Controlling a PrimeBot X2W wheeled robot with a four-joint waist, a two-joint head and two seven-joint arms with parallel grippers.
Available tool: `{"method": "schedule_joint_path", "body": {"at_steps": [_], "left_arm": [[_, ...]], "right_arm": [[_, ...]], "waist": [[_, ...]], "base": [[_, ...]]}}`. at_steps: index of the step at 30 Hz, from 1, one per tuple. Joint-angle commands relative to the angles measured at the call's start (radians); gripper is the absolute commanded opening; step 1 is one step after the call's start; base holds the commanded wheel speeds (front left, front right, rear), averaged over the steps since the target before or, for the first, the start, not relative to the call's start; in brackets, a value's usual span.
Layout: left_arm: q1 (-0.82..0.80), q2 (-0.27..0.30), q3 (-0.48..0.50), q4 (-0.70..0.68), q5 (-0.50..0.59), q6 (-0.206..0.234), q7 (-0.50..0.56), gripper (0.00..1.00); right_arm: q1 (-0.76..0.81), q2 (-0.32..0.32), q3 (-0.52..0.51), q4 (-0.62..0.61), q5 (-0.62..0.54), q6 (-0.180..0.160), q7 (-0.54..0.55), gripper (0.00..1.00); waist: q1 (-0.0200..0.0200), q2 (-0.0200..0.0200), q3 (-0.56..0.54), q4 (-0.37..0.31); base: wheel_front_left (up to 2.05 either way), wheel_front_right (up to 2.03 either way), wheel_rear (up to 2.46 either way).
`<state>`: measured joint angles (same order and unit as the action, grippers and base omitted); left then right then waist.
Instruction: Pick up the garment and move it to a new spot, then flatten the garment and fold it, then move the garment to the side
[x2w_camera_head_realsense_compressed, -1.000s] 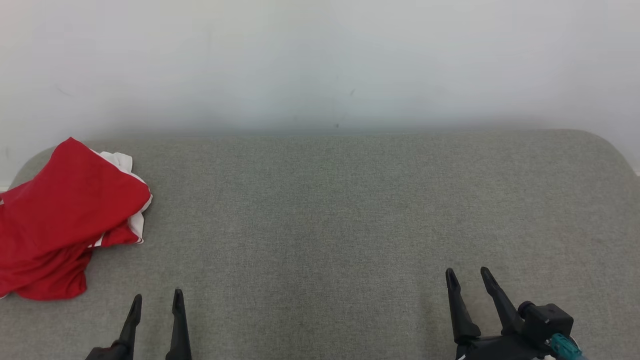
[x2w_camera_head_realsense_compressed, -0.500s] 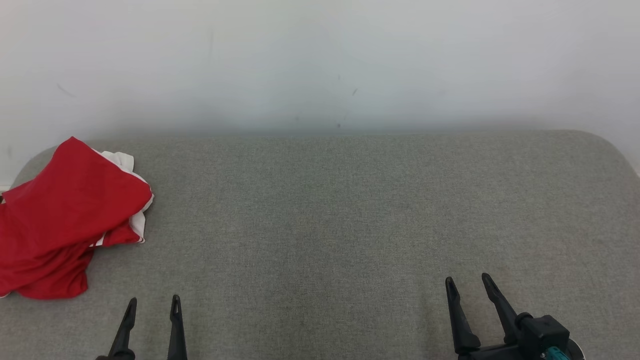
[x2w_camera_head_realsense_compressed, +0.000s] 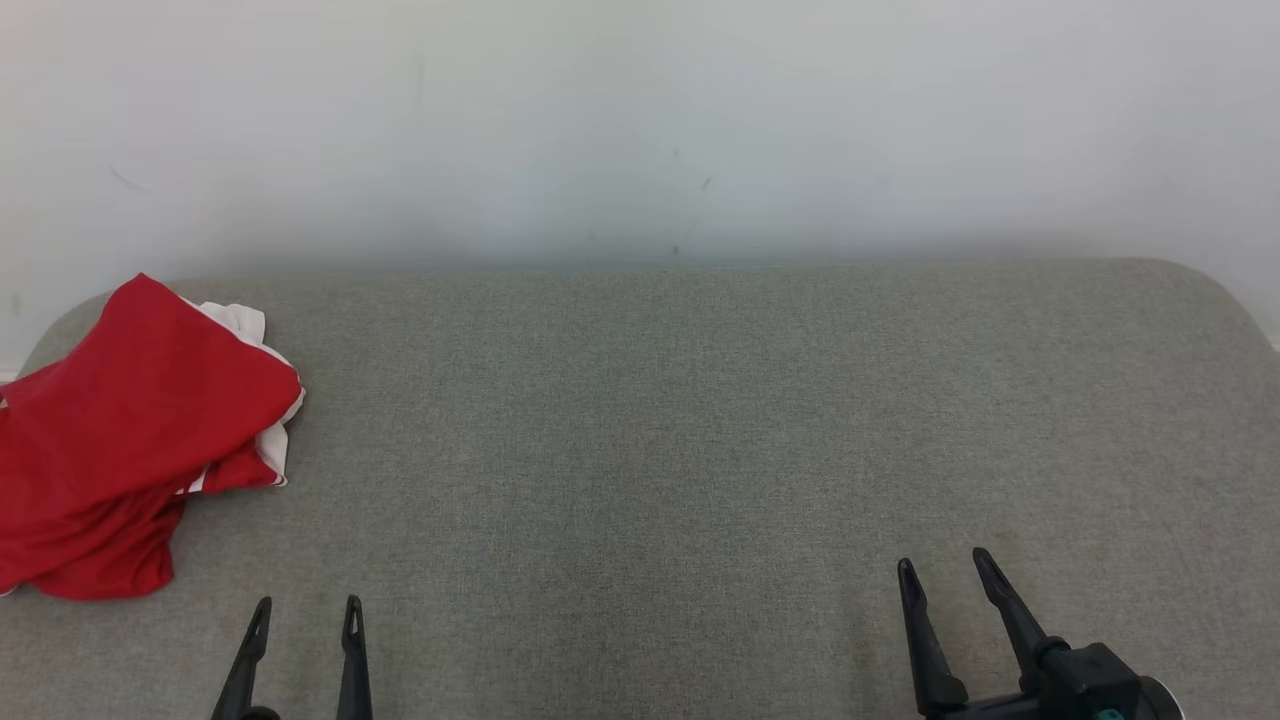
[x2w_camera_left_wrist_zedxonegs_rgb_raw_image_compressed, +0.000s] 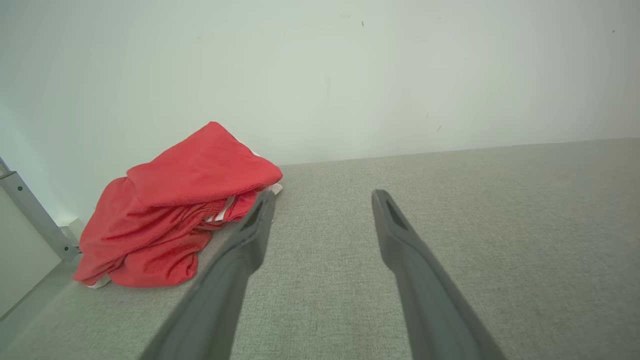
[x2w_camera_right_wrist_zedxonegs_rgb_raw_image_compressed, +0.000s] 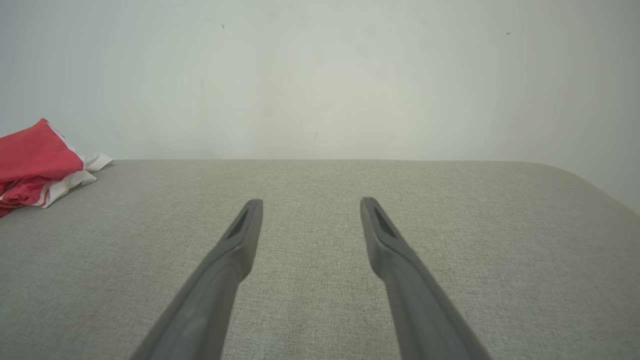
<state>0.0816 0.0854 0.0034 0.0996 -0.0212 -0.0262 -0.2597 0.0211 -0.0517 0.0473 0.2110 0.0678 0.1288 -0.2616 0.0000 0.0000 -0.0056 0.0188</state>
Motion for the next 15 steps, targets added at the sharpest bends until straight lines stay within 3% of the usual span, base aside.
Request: {"method": "schedule_joint_path", "body": {"at_steps": [1,15], "left_arm": [[0.013,-0.003,0.003,-0.005,0.013,0.003,-0.006,1.0],[0.01,-0.008,0.017,0.003,0.01,-0.003,-0.006,1.0]], "right_arm": [[0.009,0.003,-0.006,-0.004,0.0,0.004,-0.005,1.0],[0.007,0.003,-0.036,0.007,0.044,0.004,-0.005,1.0]], "waist": [[0.0,0.0,0.0,0.0],[0.0,0.0,0.001,-0.007]], "base": [[0.0,0.0,0.0],[0.0,0.0,0.0]]}}
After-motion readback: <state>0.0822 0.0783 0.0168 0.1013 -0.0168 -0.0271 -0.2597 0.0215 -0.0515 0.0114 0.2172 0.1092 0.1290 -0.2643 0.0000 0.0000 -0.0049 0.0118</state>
